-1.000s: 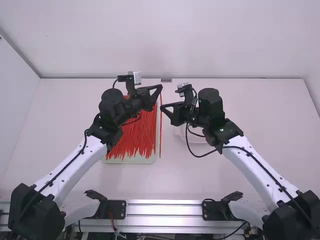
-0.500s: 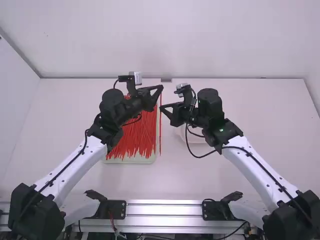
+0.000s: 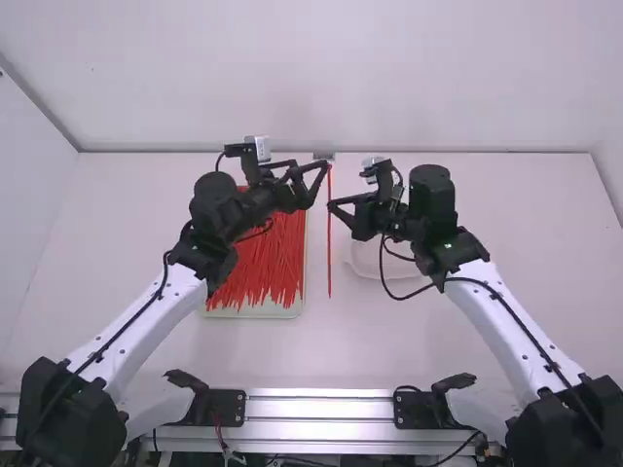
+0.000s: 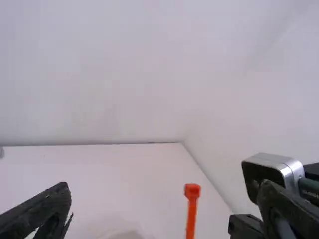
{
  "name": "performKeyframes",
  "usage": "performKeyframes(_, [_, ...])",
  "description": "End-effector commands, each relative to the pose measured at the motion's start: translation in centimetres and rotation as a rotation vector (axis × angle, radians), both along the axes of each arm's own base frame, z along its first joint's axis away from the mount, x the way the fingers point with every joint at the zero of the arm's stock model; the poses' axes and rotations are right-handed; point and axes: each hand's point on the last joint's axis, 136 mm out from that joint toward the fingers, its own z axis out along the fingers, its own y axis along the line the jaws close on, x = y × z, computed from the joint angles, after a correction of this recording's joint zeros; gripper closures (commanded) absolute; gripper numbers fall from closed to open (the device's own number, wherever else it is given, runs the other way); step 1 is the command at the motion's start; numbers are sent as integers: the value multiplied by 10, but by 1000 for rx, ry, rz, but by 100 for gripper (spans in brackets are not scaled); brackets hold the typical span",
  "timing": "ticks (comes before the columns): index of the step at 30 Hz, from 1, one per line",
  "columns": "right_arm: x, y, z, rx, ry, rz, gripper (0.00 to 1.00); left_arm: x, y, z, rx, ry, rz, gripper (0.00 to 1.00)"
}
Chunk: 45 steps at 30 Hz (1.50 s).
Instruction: Fasten the cable tie
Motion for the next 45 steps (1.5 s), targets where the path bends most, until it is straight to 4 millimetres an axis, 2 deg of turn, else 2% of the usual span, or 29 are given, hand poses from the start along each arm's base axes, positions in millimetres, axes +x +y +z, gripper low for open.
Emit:
performKeyframes(1, [-9,-6,8,30,-38,77,100,-2,12,29,-18,-78,-40,2])
performKeyframes(6, [-2,-25,19,59,-102,91,100,-2,33,36,-7,-127,-98,0])
performKeyframes(8, [0,-28,24,59,-152,97,100,-3,34,36,5,-136,-124,1])
performKeyframes(13, [11,-38,40,32,-338,86,100,-15,16,52,75,-246,-320,1])
performKeyframes(17, [19,-50,47,24,-396,60,100,-26,-1,62,118,-323,-490,1])
performKeyframes(24, [0,-56,60,22,-613,214,100,-36,-20,59,143,-381,-767,7])
performKeyframes(27, [-2,-55,63,9,-673,232,100,-52,-42,56,154,-469,-854,11])
performKeyframes(28, [-2,-55,63,9,-673,232,100,-52,-42,56,154,-469,-854,11])
performKeyframes(30, [-6,-47,68,16,-714,256,100,-62,-56,56,181,-572,-877,13])
performKeyframes(32, [-10,-40,73,23,-750,278,100,-65,-62,58,180,-591,-874,14])
performKeyframes(35, [-11,-36,79,33,-766,274,100,-67,-63,64,170,-602,-871,18])
performKeyframes(38, [-12,-35,85,47,-779,280,100,-71,-59,75,150,-621,-865,27])
performKeyframes(45, [-15,-32,93,68,-791,283,100,-68,-57,96,92,-630,-800,32])
